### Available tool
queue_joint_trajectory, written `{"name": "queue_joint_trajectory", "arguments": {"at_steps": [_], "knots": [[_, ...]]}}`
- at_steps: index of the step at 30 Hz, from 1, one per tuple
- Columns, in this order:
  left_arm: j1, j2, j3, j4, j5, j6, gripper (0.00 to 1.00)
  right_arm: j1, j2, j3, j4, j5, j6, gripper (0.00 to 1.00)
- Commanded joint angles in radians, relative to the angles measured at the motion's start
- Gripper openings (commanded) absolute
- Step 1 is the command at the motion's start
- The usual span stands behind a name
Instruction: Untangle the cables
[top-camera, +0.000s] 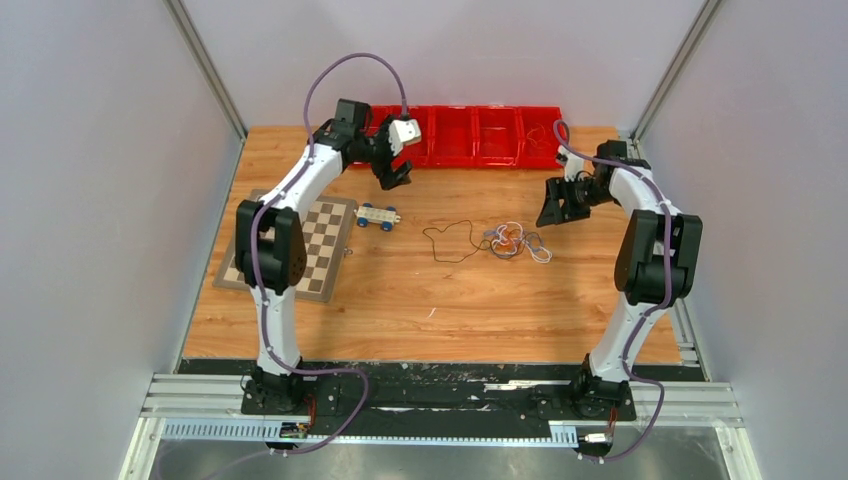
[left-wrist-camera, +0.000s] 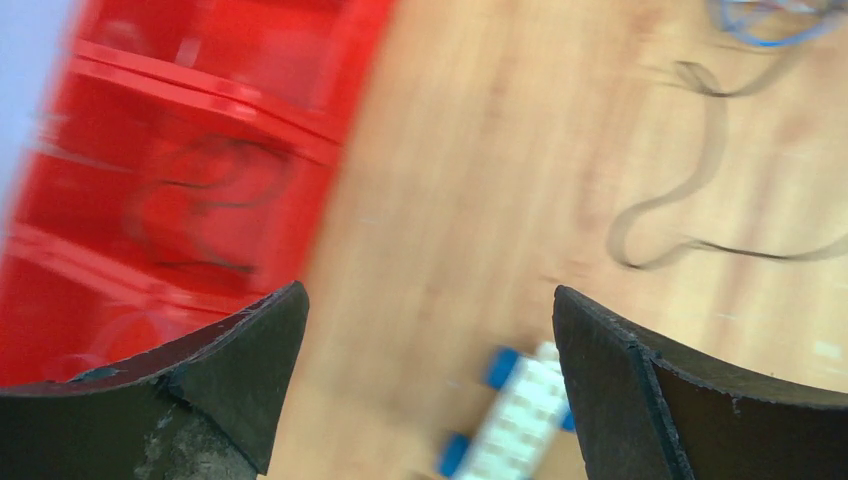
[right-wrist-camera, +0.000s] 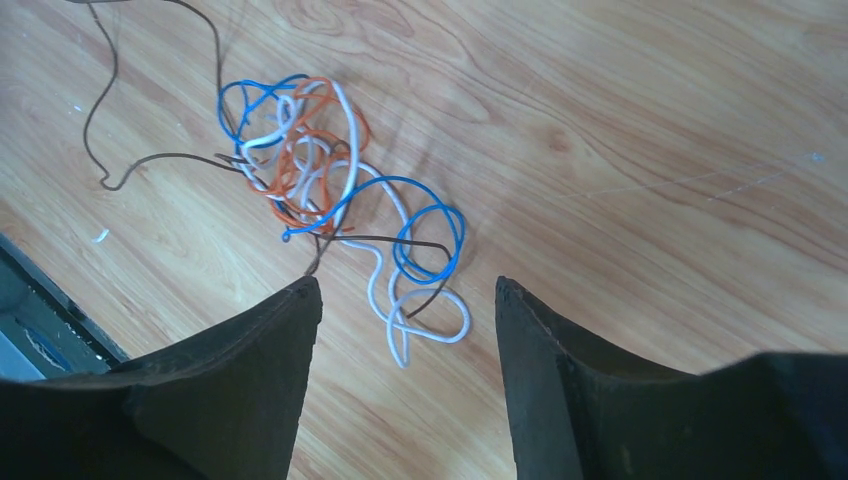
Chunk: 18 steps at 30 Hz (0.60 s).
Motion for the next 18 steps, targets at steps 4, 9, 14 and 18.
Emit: {"name": "queue_joint_trajectory", "arguments": {"at_steps": [4, 9, 14, 18], "knots": [[-0.148, -0.232, -0.301, -0.031, 0.193, -0.163, 0.98, 0.095, -0.099, -0.020, 0.008, -0.062, -0.044, 0.66], [-0.274, -0.144, -0.267, 0.063, 0.120, -0.283, 1.00, 0.118, -0.088, -0.046, 0.014, -0.055, -0.041, 0.66], [-0.294, 0.003, -0.122, 0.077, 0.063, -0.452, 1.00, 0.133, -0.074, -0.064, 0.032, -0.041, -0.029, 0.66], [-0.296, 0.114, 0.005, -0.021, 0.100, -0.497, 1.00, 0.133, -0.054, -0.077, 0.055, -0.019, -0.017, 0.66]]}}
